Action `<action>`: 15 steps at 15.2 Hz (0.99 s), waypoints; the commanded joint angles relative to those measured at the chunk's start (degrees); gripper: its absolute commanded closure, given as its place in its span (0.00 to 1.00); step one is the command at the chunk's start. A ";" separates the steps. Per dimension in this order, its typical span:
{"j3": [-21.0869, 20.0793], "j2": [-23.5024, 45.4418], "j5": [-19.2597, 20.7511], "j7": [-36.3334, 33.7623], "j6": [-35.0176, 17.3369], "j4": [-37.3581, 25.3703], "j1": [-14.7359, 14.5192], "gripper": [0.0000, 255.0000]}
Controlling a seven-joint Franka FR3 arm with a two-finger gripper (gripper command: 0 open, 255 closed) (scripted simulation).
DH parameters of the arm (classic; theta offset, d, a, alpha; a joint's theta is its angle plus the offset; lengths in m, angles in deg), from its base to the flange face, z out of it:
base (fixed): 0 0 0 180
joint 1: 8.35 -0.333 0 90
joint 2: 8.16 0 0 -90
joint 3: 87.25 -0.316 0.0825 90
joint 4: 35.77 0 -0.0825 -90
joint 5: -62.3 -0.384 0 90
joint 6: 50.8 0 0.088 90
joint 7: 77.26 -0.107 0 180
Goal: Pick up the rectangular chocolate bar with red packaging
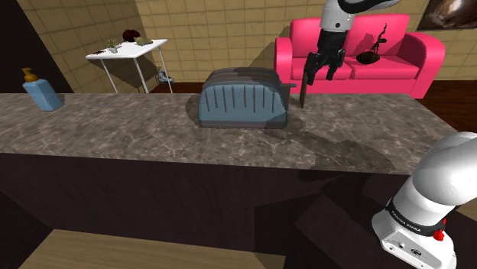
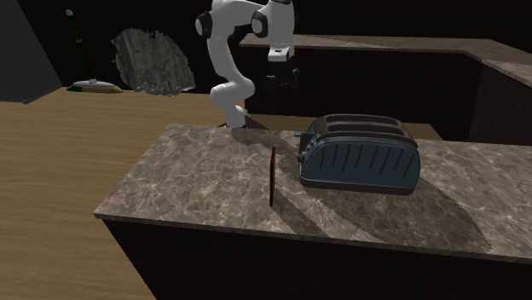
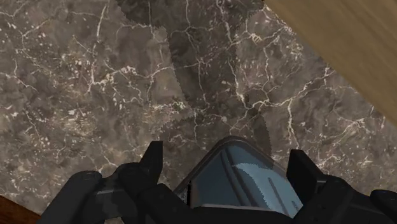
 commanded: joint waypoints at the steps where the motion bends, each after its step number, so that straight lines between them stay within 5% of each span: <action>1: 0.57 4.29 0.43 -1.60 -0.71 -3.04 1.27 0.00; 15: 5.75 32.76 1.21 -12.46 0.09 -28.55 8.09 0.00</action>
